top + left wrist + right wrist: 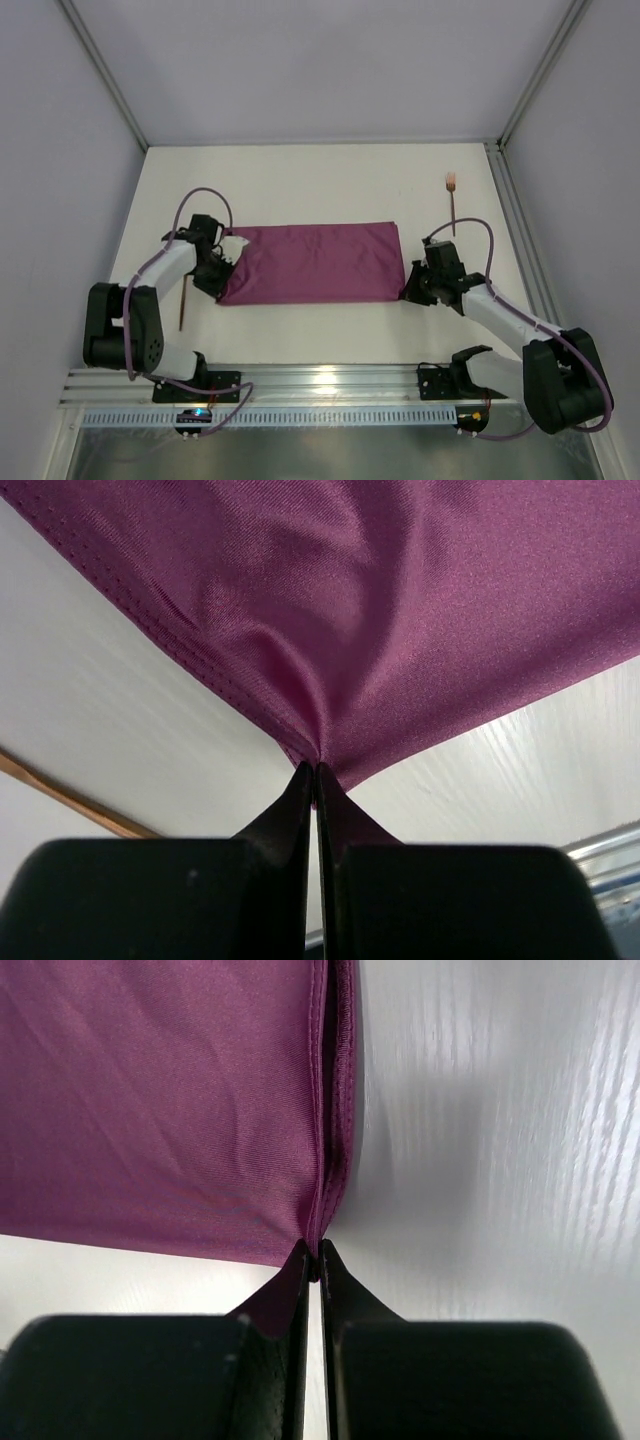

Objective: Fold the napkin into a case and place the utensils inside
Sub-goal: Move the rectangle-folded napkin to the center of the board, then smooth out the rectangle-folded napkin at the center of the board.

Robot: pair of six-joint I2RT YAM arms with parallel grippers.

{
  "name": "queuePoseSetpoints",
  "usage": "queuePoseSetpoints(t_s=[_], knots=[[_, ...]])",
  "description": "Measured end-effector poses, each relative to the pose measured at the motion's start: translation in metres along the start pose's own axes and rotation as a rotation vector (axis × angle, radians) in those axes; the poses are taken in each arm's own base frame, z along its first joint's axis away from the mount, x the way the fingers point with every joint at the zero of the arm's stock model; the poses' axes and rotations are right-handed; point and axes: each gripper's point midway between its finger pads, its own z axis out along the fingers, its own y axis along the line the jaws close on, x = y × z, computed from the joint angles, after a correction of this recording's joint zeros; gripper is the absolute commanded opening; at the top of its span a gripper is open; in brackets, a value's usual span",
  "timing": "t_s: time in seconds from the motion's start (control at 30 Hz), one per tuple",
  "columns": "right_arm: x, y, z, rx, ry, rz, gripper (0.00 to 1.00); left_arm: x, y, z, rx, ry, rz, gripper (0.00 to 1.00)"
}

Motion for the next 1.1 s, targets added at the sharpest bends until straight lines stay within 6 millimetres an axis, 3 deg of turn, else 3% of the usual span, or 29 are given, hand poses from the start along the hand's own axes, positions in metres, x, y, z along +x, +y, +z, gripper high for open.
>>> queuePoseSetpoints(t_s=[0.13, 0.23, 0.33, 0.37, 0.43, 0.6, 0.7, 0.73, 0.83, 0.87, 0.9, 1.0, 1.1], knots=[[0.02, 0.0, -0.005, -0.013, 0.014, 0.034, 0.05, 0.018, -0.007, -0.01, -0.007, 0.0, 0.032, 0.0], [0.03, 0.0, -0.008, -0.015, 0.021, 0.058, 0.18, 0.029, -0.013, -0.011, 0.01, 0.014, 0.053, 0.03], [0.029, -0.002, -0.014, 0.0, -0.003, 0.08, 0.33, 0.038, -0.016, -0.009, 0.025, 0.043, 0.07, 0.21], [0.028, -0.004, -0.016, 0.01, -0.015, 0.086, 0.37, 0.039, -0.016, -0.01, 0.027, 0.05, 0.073, 0.32], [0.024, -0.008, -0.022, 0.032, -0.046, 0.1, 0.47, 0.042, -0.016, -0.01, 0.024, 0.059, 0.076, 0.42], [0.006, -0.012, -0.044, 0.09, -0.129, 0.104, 0.5, 0.044, -0.013, -0.024, -0.008, 0.067, 0.077, 0.51], [-0.021, -0.002, -0.064, 0.102, -0.203, 0.085, 0.44, 0.029, -0.008, -0.048, -0.045, 0.011, 0.082, 0.4], [-0.029, 0.003, -0.071, 0.1, -0.224, 0.071, 0.34, 0.022, -0.007, -0.057, -0.057, -0.019, 0.081, 0.29], [-0.044, 0.026, -0.079, 0.064, -0.262, 0.011, 0.16, 0.0, -0.006, -0.076, -0.07, -0.103, 0.084, 0.15], [-0.043, 0.037, -0.075, 0.05, -0.251, -0.02, 0.06, -0.004, -0.007, -0.079, -0.066, -0.119, 0.087, 0.14], [-0.042, 0.043, -0.071, 0.038, -0.239, -0.04, 0.04, -0.006, -0.009, -0.079, -0.059, -0.122, 0.093, 0.14], [-0.029, 0.056, -0.045, 0.009, -0.159, -0.066, 0.04, 0.001, -0.015, -0.061, -0.024, -0.068, 0.098, 0.14], [-0.001, 0.043, -0.014, 0.029, -0.068, -0.045, 0.04, 0.019, -0.021, -0.037, 0.017, 0.02, 0.088, 0.15]])
